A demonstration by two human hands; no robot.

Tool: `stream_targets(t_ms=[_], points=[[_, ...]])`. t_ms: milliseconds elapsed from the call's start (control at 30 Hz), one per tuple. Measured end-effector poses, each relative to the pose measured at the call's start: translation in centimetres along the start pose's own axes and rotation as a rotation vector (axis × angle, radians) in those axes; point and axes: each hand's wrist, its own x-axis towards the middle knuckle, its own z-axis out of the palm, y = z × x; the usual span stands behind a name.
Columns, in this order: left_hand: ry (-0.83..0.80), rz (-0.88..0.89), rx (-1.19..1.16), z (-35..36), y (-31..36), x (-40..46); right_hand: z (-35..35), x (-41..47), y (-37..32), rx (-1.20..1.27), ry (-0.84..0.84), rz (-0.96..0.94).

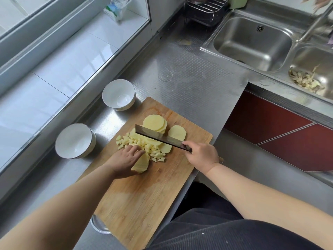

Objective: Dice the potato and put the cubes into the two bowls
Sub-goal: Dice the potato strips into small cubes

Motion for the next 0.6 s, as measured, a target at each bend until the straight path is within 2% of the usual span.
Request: stream_targets(t_ms=[200,367,600], points=[[0.008,0.078,0.025,-0.1,-0.1,-0.1,-0.1,0.1,-0.8,0.013,-0.018,-0.028],[-0.005,0.094,-0.013,-0.2,-0.1,0.0,0.0,0.3,-1.1,-0.003,-0.067,-0.012],[0.049,0.078,0.043,0.9,-0.1,-0.4,0.0,0.6,-1.4,0.052,-0.03,-0.038]])
